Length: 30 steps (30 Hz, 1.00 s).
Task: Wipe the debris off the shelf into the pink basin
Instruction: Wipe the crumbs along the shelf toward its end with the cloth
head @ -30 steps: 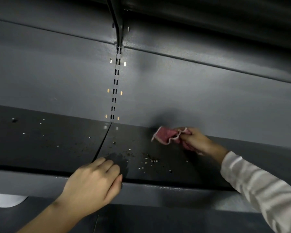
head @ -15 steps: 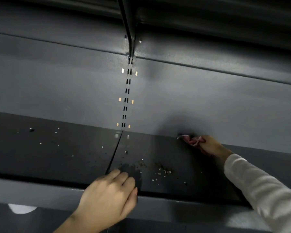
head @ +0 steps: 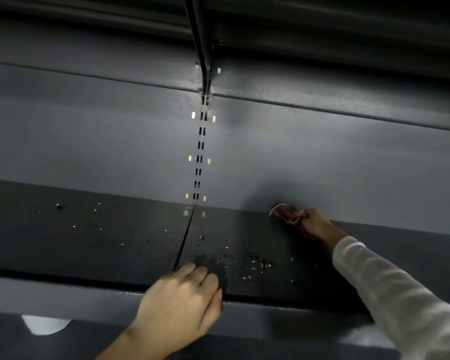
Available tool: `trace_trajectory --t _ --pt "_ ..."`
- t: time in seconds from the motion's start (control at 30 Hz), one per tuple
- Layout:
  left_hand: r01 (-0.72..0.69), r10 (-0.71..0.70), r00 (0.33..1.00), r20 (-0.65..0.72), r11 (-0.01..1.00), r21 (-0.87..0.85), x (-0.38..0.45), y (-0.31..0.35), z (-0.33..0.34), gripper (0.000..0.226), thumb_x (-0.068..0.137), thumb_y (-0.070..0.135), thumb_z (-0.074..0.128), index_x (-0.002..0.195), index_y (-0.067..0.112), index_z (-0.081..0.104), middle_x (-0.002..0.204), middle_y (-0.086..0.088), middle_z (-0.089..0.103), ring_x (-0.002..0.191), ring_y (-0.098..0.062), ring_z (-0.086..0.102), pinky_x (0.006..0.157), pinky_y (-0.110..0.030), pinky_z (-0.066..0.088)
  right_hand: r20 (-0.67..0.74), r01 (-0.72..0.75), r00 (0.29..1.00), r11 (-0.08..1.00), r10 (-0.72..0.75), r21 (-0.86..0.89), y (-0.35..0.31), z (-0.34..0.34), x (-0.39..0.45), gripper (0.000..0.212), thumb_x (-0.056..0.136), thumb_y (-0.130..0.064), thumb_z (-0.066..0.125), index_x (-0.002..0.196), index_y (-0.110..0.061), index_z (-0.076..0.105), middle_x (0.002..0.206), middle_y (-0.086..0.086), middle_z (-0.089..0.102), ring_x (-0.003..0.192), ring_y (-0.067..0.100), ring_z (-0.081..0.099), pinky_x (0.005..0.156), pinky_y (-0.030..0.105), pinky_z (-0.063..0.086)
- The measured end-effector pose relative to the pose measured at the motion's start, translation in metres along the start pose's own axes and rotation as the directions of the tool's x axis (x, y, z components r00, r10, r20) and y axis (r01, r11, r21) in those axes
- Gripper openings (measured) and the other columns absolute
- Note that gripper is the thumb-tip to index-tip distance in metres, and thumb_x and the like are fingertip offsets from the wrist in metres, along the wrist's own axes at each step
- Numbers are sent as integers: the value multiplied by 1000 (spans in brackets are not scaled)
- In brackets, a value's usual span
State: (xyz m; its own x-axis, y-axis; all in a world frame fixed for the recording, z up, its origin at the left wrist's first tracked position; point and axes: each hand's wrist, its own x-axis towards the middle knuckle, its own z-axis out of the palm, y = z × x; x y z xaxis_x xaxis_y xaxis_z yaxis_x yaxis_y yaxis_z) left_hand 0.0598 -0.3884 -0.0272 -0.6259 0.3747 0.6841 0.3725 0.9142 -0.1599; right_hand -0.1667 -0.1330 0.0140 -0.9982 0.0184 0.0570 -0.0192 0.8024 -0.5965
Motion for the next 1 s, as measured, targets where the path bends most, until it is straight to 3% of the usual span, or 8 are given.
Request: trace_trajectory --t 0.17,0.3,0.4,0.5,0.63,0.73,0.87,1.0 --pt "1 -1 1000 -8 1000 -7 0 1 0 28 74 30 43 50 18 53 49 4 52 46 -14 53 37 -17 38 155 138 978 990 -139 15 -10 4 -53 41 86 -16 52 46 -21 62 30 -6 52 27 -2 43 33 10 32" --pt "-44 44 999 -21 999 17 1 -3 -3 30 75 29 42 50 17 53 49 4 52 46 -15 54 36 -18 38 140 167 965 933 -221 320 -21 6 -95 48 87 6 42 49 -16 61 25 -6 45 21 0 33 28 8 21" --pt "-107 109 993 -42 993 50 -5 -14 -9 29 76 27 42 51 17 53 50 3 53 47 -16 54 37 -19 38 -73 101 994 904 -77 415 -13 -19 -103 27 88 4 46 85 -6 71 51 8 56 35 7 44 39 14 30" --pt "-135 140 988 -69 988 72 -16 -34 -17 29 77 24 42 51 15 53 51 1 52 47 -17 53 38 -21 40 -174 -89 980 993 101 71 22 -45 -111 26 91 -13 50 106 -1 69 91 25 69 86 30 66 69 33 43" --pt "-135 141 986 -84 987 82 -33 -60 -23 30 77 23 41 52 12 53 52 -1 52 46 -19 53 37 -21 40 -134 -270 957 957 256 -106 31 -37 -135 26 91 -26 48 92 -7 66 72 6 63 91 31 61 88 39 45" --pt "-135 144 984 -104 987 90 -43 -73 -26 30 77 23 41 52 12 54 52 -2 51 45 -19 52 37 -20 39 -96 -198 978 973 187 -116 -1 -14 -149 14 89 -21 51 90 -20 66 81 4 63 92 36 60 76 35 45" --pt "-117 130 982 -134 988 101 -52 -84 -26 30 78 22 42 53 12 55 53 -1 51 47 -19 51 39 -22 40 0 -73 997 987 74 -142 -61 28 -162 30 90 -23 52 117 -16 62 122 12 63 115 30 56 93 37 44" --pt "-126 144 976 -162 985 118 -54 -84 -26 29 78 20 43 54 12 56 53 -1 51 47 -18 50 40 -22 38 88 90 993 988 -79 -125 -122 70 -176 31 92 -20 48 121 -15 59 124 10 62 116 27 55 68 24 34"
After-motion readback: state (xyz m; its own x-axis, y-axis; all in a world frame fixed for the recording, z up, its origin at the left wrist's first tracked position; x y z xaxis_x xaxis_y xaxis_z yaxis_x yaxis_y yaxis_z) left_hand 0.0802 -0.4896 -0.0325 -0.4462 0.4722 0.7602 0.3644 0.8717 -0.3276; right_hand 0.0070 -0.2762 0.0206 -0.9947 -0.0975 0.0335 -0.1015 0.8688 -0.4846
